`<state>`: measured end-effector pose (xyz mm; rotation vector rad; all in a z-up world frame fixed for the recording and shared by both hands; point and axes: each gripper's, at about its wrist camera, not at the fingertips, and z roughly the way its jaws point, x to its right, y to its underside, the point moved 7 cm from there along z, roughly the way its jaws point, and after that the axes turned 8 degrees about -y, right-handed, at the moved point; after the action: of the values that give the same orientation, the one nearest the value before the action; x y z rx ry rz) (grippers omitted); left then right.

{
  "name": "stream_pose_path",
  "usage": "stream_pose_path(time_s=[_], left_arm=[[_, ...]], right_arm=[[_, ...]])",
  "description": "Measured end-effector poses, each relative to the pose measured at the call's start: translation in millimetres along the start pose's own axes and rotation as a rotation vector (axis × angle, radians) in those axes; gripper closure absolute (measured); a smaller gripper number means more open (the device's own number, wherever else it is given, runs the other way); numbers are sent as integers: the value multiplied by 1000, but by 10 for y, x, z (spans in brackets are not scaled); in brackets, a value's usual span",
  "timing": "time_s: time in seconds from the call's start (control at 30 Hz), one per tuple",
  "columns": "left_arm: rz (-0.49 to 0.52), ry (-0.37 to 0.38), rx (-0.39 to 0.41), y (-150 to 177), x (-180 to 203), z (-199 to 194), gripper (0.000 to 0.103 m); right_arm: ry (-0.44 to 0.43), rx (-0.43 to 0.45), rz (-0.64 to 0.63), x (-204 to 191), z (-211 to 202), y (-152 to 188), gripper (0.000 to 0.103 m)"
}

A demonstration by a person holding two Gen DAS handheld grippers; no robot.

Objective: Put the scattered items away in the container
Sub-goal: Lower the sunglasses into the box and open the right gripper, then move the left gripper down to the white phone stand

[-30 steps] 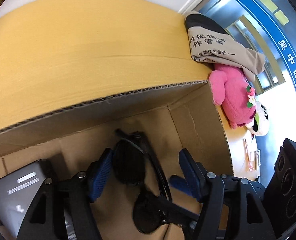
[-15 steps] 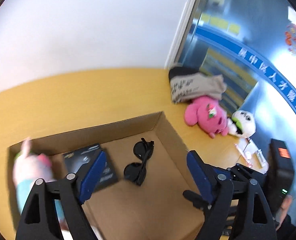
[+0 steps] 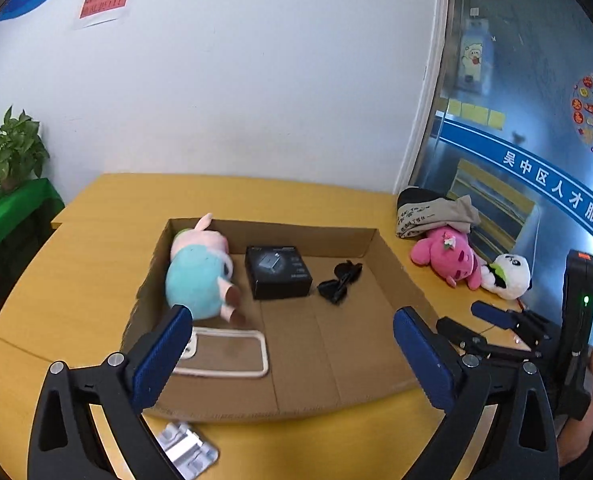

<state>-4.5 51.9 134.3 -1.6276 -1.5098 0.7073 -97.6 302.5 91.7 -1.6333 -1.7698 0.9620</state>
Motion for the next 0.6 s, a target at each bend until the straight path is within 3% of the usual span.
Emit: stream_pose_path(time_s=[0.3,0.6], left_arm=[[-5,8,15,181,-24,-300,1],[-4,12,-1,255,-4,-283,1]], right_arm=[[7,-2,-7,-91,-205,152,37],[4,-6,5,-65,-286,213,37]])
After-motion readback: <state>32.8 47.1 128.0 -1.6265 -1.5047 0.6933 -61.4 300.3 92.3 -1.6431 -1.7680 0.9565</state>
